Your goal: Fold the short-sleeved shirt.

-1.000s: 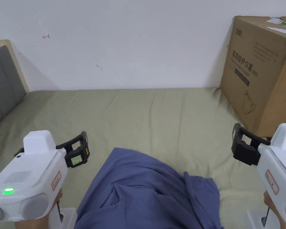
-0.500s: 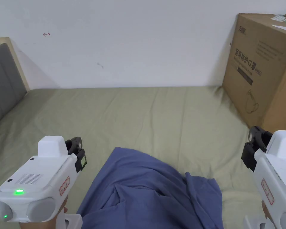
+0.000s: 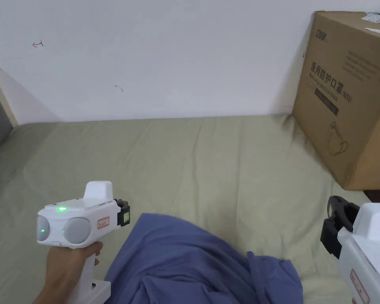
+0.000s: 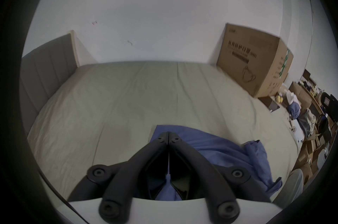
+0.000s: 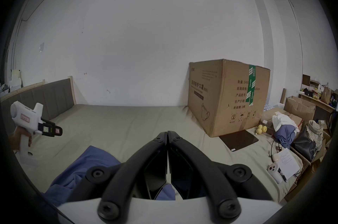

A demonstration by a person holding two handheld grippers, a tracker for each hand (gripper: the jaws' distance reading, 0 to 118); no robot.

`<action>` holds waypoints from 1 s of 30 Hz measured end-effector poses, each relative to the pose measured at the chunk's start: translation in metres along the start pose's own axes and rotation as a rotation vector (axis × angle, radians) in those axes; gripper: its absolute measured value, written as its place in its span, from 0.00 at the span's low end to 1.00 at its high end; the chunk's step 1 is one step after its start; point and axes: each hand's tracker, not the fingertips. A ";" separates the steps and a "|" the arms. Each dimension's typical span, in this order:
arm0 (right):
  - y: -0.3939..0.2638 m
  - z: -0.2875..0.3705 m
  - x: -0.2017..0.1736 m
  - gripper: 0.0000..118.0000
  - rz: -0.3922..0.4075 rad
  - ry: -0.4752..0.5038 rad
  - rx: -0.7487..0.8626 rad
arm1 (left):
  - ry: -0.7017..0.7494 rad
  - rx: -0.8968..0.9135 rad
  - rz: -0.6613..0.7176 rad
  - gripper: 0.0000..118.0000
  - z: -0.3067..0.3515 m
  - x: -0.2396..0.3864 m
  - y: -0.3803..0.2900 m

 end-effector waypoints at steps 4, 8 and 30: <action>-0.017 -0.033 0.006 0.00 -0.003 -0.017 -0.058 | 0.010 -0.190 0.030 0.81 -0.087 -0.017 0.009; -0.037 -0.061 0.015 0.00 -0.010 -0.039 -0.113 | 0.079 -0.275 0.000 0.83 -0.152 -0.022 0.005; -0.143 -0.104 0.034 0.91 -0.100 0.010 -0.668 | 0.022 -0.193 -0.023 0.00 -0.137 0.002 0.007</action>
